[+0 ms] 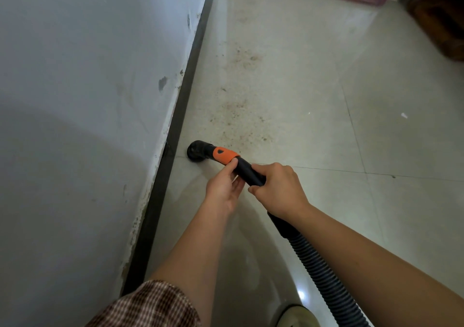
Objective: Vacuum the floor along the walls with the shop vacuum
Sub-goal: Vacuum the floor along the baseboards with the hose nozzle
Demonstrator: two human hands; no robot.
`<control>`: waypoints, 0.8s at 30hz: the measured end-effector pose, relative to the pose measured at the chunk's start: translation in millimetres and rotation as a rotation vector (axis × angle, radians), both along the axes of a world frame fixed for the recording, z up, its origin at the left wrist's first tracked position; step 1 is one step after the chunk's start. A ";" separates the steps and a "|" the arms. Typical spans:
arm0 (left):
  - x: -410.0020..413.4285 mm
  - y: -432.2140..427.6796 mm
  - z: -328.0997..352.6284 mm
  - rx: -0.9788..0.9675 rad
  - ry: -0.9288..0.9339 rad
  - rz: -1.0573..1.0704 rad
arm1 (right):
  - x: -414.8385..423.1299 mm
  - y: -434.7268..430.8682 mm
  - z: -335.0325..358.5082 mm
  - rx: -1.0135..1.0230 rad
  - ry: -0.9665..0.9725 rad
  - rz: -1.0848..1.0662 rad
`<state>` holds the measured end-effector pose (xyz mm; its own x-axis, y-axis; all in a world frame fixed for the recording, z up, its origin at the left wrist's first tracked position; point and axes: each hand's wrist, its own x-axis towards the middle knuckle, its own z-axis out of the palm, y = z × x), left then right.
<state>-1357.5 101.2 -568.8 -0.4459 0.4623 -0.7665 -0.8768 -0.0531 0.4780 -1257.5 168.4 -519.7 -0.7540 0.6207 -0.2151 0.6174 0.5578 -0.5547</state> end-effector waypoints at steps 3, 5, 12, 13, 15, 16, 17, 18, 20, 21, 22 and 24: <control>5.8 3.1 2.2 0.009 -0.006 -0.010 | 5.6 2.4 2.5 0.002 -0.016 -0.025; 11.1 4.8 4.3 0.018 -0.011 -0.023 | 11.6 4.5 4.4 0.009 -0.033 -0.040; 33.4 16.9 13.3 0.023 -0.026 -0.066 | 33.9 15.0 9.1 0.032 -0.070 -0.086; 35.8 18.5 13.6 0.024 -0.029 -0.070 | 36.4 15.7 9.2 0.031 -0.068 -0.093; 39.7 21.4 13.7 0.027 -0.032 -0.082 | 41.7 16.8 9.3 0.021 -0.061 -0.113; 41.4 22.9 14.1 0.027 -0.035 -0.089 | 44.4 17.4 9.3 0.016 -0.059 -0.123; 43.2 23.9 14.5 0.026 -0.038 -0.097 | 47.0 18.0 9.3 0.014 -0.057 -0.131; 45.0 24.9 15.0 0.029 -0.042 -0.103 | 49.7 18.6 9.5 0.012 -0.056 -0.138; 48.7 26.6 16.1 0.035 -0.048 -0.113 | 54.8 20.0 10.6 0.009 -0.049 -0.157; 50.6 27.5 16.8 0.037 -0.048 -0.115 | 57.1 20.5 11.3 0.009 -0.046 -0.165; 52.8 28.8 17.4 0.037 -0.048 -0.116 | 59.4 21.3 12.1 0.010 -0.046 -0.170; 57.9 32.2 18.8 0.035 -0.052 -0.119 | 63.9 22.9 13.7 0.011 -0.048 -0.181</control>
<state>-1299.5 133.5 -550.0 -0.3463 0.5360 -0.7699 -0.9016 0.0367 0.4310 -1193.6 191.3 -505.9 -0.6185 0.7479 -0.2412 0.7342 0.4406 -0.5166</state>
